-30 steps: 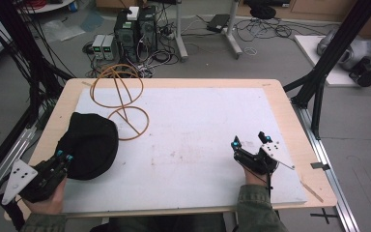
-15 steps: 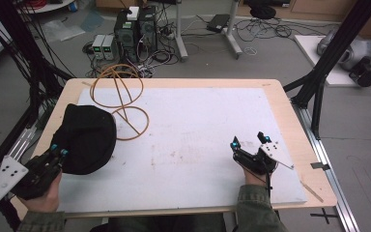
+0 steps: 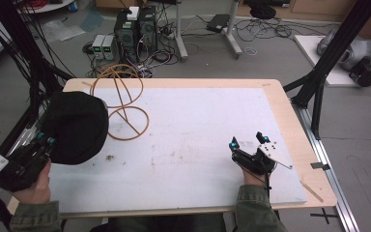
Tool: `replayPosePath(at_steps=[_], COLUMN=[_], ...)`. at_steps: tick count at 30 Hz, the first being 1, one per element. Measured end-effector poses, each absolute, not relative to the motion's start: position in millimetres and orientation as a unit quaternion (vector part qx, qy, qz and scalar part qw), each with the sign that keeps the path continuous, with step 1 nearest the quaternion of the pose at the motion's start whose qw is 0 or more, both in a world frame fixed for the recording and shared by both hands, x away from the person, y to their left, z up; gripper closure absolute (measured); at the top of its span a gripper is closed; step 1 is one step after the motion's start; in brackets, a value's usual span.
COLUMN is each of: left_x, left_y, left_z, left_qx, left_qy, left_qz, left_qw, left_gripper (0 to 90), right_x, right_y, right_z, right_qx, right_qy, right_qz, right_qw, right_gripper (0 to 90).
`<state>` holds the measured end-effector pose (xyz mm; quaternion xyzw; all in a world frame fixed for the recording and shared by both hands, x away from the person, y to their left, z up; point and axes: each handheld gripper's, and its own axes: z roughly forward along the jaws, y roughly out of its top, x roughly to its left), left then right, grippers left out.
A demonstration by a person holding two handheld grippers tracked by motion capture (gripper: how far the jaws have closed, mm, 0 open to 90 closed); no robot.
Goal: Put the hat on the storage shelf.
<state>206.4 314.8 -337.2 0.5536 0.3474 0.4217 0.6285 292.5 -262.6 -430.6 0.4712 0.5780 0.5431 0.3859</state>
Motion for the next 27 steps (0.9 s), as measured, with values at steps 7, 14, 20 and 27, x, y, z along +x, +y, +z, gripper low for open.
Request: replayPosePath(at_steps=[7, 14, 20, 27], left_x=[222, 237, 247, 256], left_y=[307, 295, 287, 280], left_z=[-323, -305, -302, -288], left_qx=[0.548, 0.548, 0.544, 0.543], left_qy=[0.336, 0.321, 0.318, 0.310], left_qz=[0.426, 0.431, 0.428, 0.432], left_qw=[0.637, 0.642, 0.648, 0.650], left_gripper=[85.8, 85.8, 85.8, 85.8], right_x=[294, 295, 295, 295], right_y=[-261, -259, -257, -256], right_z=[-432, -431, -431, -430], right_qx=[0.471, 0.464, 0.460, 0.457], right_qy=[0.584, 0.590, 0.595, 0.594], right_qz=[0.539, 0.537, 0.536, 0.538], right_qw=[0.383, 0.385, 0.385, 0.387], right_gripper=[7.9, 7.9, 7.9, 7.9])
